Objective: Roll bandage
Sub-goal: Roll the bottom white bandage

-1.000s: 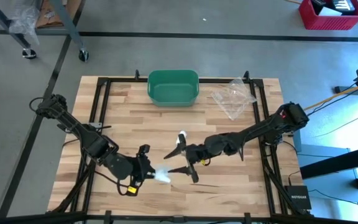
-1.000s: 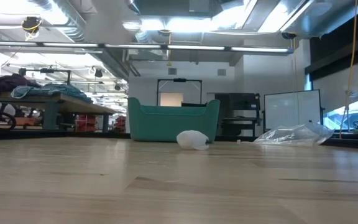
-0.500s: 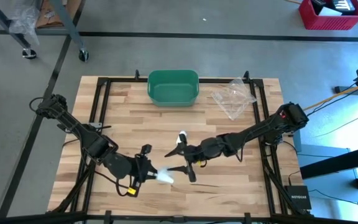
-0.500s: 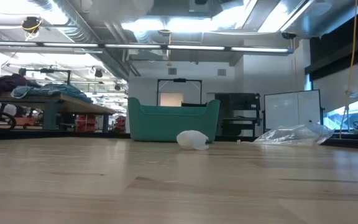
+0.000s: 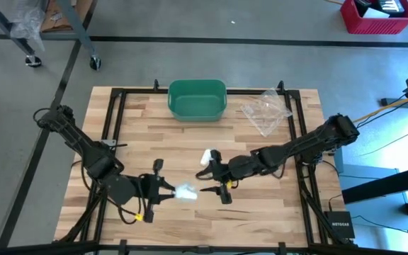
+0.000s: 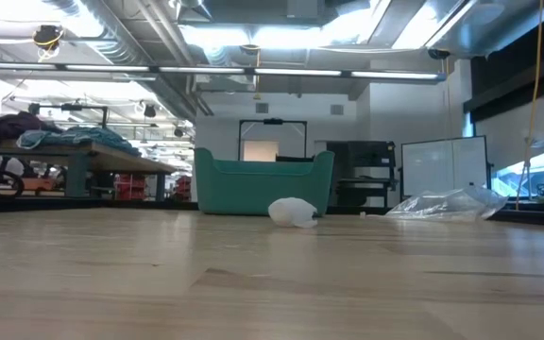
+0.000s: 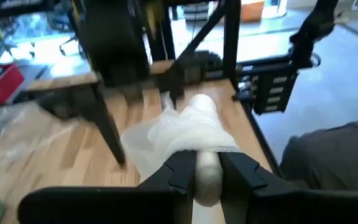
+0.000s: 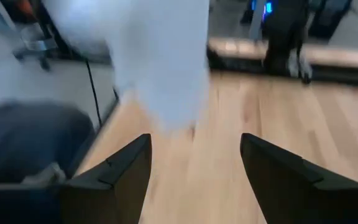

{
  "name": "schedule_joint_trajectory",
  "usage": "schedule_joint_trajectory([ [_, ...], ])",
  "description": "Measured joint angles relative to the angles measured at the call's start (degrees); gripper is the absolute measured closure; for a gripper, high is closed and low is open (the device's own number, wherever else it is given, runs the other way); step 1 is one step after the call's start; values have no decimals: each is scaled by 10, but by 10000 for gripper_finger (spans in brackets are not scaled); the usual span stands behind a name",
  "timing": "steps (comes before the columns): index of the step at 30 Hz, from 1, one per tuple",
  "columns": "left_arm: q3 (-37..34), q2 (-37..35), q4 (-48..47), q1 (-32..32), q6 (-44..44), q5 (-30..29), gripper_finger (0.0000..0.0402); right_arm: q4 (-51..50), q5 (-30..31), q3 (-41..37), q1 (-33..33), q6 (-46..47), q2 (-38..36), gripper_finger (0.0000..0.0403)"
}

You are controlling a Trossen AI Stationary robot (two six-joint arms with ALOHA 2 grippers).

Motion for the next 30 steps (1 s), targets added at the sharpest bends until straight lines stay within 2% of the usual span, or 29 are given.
schedule_joint_trajectory([
  [7, 0, 0, -10, 14, -11, -5, 361, 100, -21, 11, 21, 2, -6, 155],
  [15, 0, 11, 4, 24, -21, -6, 361, 159, 75, 9, 25, 0, 46, 155],
  [18, 0, 14, 9, 26, -11, -6, 361, 172, 89, 9, 26, -19, 57, 166],
  [21, 0, 14, 10, 24, -9, -5, 361, 171, 91, 10, 26, -39, 57, 217],
  [26, 0, 12, 15, 10, -9, 3, 361, 150, 91, 10, 26, -65, 54, 366],
  [28, 0, 11, 27, 1, -3, 27, 361, 126, 91, 10, 26, -73, 48, 389],
  [30, 0, 6, 45, -11, 10, 69, 361, 105, 105, 10, 26, -73, 39, 380],
])
